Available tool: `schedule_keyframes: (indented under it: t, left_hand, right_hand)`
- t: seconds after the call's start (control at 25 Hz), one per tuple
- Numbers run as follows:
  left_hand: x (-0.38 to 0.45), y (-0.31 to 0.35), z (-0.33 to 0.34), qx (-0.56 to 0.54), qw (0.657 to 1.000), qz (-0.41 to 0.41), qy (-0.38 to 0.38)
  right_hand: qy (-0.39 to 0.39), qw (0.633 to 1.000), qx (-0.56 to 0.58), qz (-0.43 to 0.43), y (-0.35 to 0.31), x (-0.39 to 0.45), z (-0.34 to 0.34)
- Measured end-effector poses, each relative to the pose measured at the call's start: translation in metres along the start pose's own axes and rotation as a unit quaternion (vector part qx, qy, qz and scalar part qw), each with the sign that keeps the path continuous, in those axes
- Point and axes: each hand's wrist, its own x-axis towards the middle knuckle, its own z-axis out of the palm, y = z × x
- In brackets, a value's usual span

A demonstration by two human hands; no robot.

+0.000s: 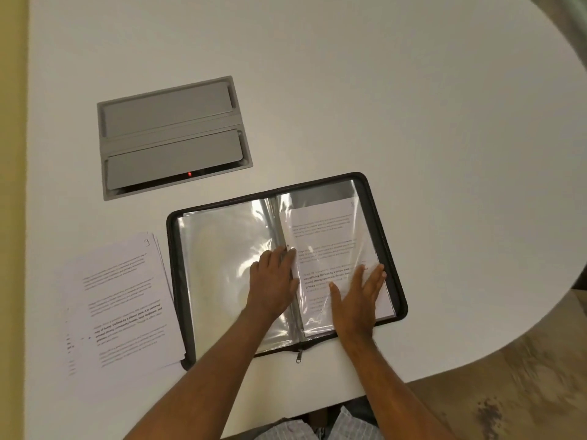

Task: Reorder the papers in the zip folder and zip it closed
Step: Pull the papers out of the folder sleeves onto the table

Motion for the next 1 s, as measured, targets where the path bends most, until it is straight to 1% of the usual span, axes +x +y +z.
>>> schedule_keyframes:
  t: [0.08, 0.12, 0.2, 0.24, 0.28, 0.32, 0.4, 0.44, 0.48, 0.56, 0.64, 0.72, 0.8, 0.88, 0.92, 1.0]
  left_hand:
    - [0.002, 0.001, -0.006, -0.058, 0.998, -0.016, 0.015]
    - [0.002, 0.002, -0.012, -0.117, 0.992, -0.041, 0.037]
    - [0.0, 0.006, -0.028, -0.257, 0.955, -0.115, 0.091]
    - [-0.002, 0.008, -0.039, -0.301, 0.934, -0.147, 0.127]
    - [-0.003, 0.01, -0.05, -0.311, 0.919, -0.166, 0.175]
    - [-0.003, 0.011, -0.061, -0.298, 0.912, -0.172, 0.225]
    - [0.001, 0.014, -0.082, -0.241, 0.914, -0.15, 0.291]
    - [0.003, 0.017, -0.09, -0.207, 0.923, -0.128, 0.299]
    - [0.005, 0.019, -0.095, -0.169, 0.935, -0.105, 0.293]
    - [0.006, 0.023, -0.095, -0.106, 0.96, -0.065, 0.252]
    - [0.005, 0.023, -0.083, -0.095, 0.979, -0.036, 0.176]
    - [0.002, 0.02, -0.062, -0.088, 0.991, -0.009, 0.096]
    - [-0.003, 0.013, -0.042, -0.049, 0.998, 0.031, 0.04]
    - [-0.01, 0.002, -0.025, -0.012, 0.999, 0.036, -0.035]
    - [-0.013, -0.005, -0.017, 0.009, 0.997, 0.026, -0.066]
    - [-0.019, -0.017, -0.006, 0.051, 0.994, 0.012, -0.092]
  right_hand:
    - [0.034, 0.997, -0.011, -0.061, -0.005, -0.004, 0.004]
    - [0.048, 0.995, -0.003, -0.088, -0.009, -0.008, 0.005]
    - [0.054, 0.989, 0.035, -0.132, -0.02, -0.019, 0.006]
    - [0.046, 0.985, 0.055, -0.155, -0.029, -0.027, 0.006]
    - [0.032, 0.981, 0.069, -0.179, -0.037, -0.035, 0.007]
    - [0.015, 0.976, 0.076, -0.205, -0.046, -0.044, 0.008]
    - [-0.02, 0.964, 0.072, -0.257, -0.062, -0.06, 0.016]
    - [-0.046, 0.957, 0.082, -0.275, -0.07, -0.069, 0.02]
    - [-0.078, 0.949, 0.106, -0.285, -0.076, -0.076, 0.023]
    - [-0.127, 0.929, 0.173, -0.303, -0.084, -0.086, 0.025]
    - [-0.134, 0.918, 0.226, -0.297, -0.082, -0.087, 0.023]
    - [-0.103, 0.929, 0.238, -0.265, -0.07, -0.081, 0.019]
    - [-0.018, 0.959, 0.181, -0.217, -0.051, -0.069, 0.015]
    - [0.048, 0.985, 0.094, -0.138, -0.029, -0.051, 0.009]
    - [0.057, 0.993, 0.045, -0.092, -0.018, -0.042, 0.004]
    - [0.035, 0.999, -0.015, -0.012, 0.003, -0.026, -0.005]
